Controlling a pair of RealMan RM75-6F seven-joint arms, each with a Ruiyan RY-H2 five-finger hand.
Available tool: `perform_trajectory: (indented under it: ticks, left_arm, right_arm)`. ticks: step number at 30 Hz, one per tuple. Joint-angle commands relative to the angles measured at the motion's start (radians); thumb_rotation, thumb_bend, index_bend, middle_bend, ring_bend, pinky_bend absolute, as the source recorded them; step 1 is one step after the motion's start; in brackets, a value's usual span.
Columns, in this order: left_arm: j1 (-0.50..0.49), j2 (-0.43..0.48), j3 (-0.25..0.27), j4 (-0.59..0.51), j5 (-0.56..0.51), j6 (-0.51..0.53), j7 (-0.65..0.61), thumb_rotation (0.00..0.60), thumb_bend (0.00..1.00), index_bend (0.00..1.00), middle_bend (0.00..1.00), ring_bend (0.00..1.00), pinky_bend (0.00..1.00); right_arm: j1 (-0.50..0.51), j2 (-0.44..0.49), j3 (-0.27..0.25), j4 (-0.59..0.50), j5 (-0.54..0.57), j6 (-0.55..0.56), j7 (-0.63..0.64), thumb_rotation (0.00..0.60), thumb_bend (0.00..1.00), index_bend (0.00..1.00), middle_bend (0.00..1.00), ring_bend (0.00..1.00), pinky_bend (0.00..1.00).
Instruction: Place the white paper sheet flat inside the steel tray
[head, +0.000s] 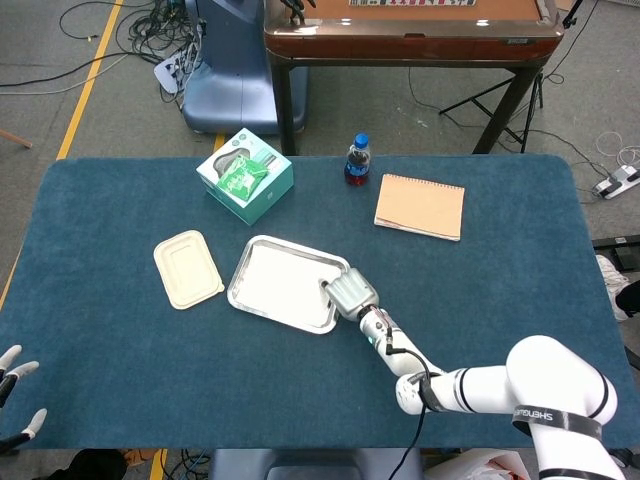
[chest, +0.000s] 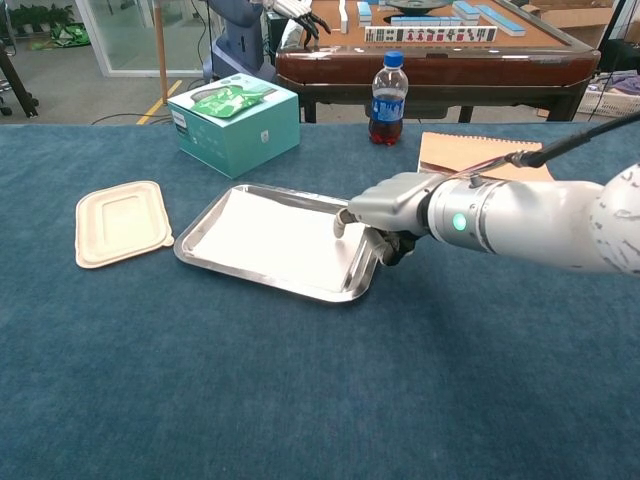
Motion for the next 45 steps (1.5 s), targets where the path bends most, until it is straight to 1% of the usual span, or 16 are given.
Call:
perform_trajectory:
  ticks: [1, 10, 21, 27, 34, 45]
  left_arm:
    - [0.000, 0.000, 0.000, 0.000, -0.001, 0.000, 0.000, 0.600, 0.24, 0.25, 0.09, 0.10, 0.00]
    - [0.003, 0.003, 0.001, -0.003, -0.002, 0.006, 0.001, 0.600, 0.24, 0.25, 0.09, 0.10, 0.00]
    - [0.005, 0.004, 0.001, 0.000, -0.004, 0.009, -0.004, 0.600, 0.24, 0.25, 0.09, 0.10, 0.00]
    - [0.000, 0.002, 0.001, -0.003, 0.001, 0.005, 0.001, 0.600, 0.24, 0.25, 0.09, 0.10, 0.00]
    - [0.008, 0.004, 0.002, -0.006, -0.005, 0.011, 0.003, 0.600, 0.24, 0.25, 0.09, 0.10, 0.00]
    - [0.011, 0.005, 0.002, -0.001, -0.010, 0.012, -0.001, 0.600, 0.24, 0.25, 0.09, 0.10, 0.00]
  right_arm:
    - [-0.004, 0.006, 0.009, -0.007, -0.011, 0.007, 0.010, 0.600, 1.00, 0.17, 0.87, 0.85, 0.90]
    - [0.005, -0.016, 0.049, 0.013, -0.031, 0.000, 0.031, 0.600, 1.00, 0.17, 0.87, 0.85, 0.90]
    - [0.013, -0.044, 0.070, 0.049, -0.035, -0.010, 0.042, 0.600, 1.00, 0.17, 0.87, 0.85, 0.90]
    - [0.037, -0.082, 0.086, 0.096, -0.007, -0.035, 0.030, 0.600, 1.00, 0.17, 0.87, 0.85, 0.90]
    - [0.077, -0.144, 0.097, 0.178, 0.043, -0.069, -0.003, 0.600, 1.00, 0.17, 0.87, 0.85, 0.90]
    - [0.106, -0.178, 0.099, 0.238, 0.104, -0.076, -0.043, 0.600, 1.00, 0.17, 0.87, 0.85, 0.90]
